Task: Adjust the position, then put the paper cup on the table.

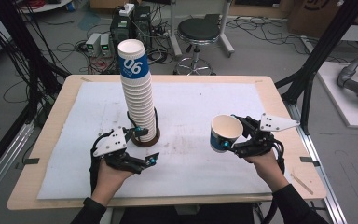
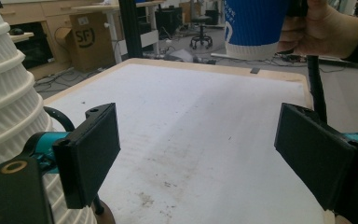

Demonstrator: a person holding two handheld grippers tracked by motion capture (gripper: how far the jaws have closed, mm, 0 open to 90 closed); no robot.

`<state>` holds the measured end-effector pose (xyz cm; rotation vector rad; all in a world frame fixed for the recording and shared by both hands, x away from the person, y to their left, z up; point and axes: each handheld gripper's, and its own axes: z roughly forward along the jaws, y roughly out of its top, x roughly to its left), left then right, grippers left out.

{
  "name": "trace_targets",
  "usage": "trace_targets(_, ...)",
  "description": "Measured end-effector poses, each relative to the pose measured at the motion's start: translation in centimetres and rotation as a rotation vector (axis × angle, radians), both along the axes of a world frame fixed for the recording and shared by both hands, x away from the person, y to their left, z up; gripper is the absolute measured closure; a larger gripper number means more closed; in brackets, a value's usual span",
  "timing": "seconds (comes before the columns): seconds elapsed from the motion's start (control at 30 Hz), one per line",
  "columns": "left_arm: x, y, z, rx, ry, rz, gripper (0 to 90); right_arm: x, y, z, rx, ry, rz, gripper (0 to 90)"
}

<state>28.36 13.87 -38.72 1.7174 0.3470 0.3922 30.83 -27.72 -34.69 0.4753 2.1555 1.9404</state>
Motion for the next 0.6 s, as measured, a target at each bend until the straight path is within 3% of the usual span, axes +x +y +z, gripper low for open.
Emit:
trace_targets(0.33,-0.41,-0.14,-0.13,0.016,0.005,0.007,14.1,0.12,0.49,0.07,-0.001,-0.002,0.012,21.7)
trace_targets(0.6,-0.54,0.09,0.08,-0.002,-0.004,0.001,14.0,0.25,0.55,0.31,0.01,-0.011,0.025,21.7)
